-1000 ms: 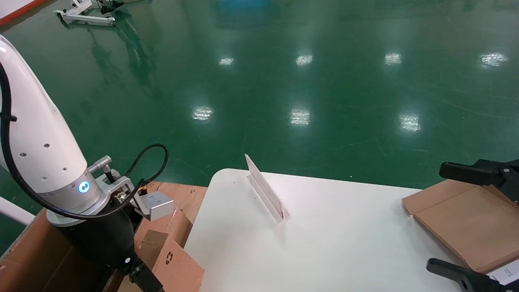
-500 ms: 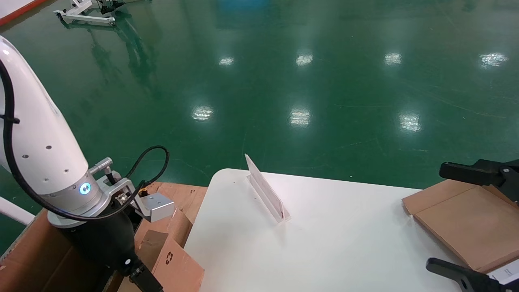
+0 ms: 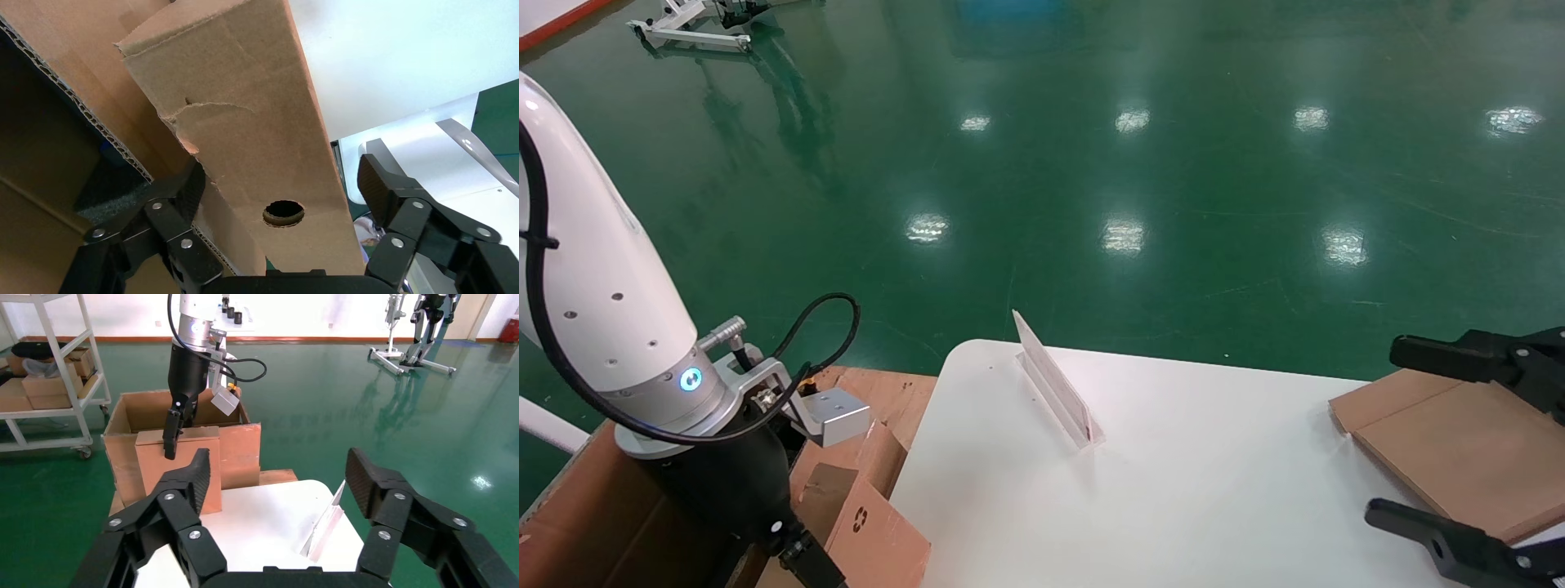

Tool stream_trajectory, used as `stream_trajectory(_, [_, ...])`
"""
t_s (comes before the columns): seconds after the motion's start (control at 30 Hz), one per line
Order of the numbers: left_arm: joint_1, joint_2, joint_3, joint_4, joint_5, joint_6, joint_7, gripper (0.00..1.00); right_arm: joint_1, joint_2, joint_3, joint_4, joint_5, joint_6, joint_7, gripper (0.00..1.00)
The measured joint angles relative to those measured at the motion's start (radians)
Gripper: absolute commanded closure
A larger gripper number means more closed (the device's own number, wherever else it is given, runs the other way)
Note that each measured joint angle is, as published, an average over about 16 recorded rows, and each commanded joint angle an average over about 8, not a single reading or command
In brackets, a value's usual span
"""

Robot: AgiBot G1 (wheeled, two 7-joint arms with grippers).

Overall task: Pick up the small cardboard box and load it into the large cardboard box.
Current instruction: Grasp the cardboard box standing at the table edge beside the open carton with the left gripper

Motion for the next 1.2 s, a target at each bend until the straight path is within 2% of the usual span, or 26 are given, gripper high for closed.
stream_trajectory(0.1, [0.000,0.000,0.000,0.000,0.000,0.000,0.000,1.00,0.000,0.000,0.000,0.000,0.000,0.000,0.000,0.01])
stream_trajectory(0.83, [-0.006,-0.001,-0.010,0.004,0.001,0.001,0.003,1.00,0.000,0.000,0.000,0.000,0.000,0.000,0.000,0.00])
stream_trajectory(1.2, [-0.094,-0.033,-0.090,0.023,0.009,0.025,0.042,1.00,0.000,0.000,0.000,0.000,0.000,0.000,0.000,0.00])
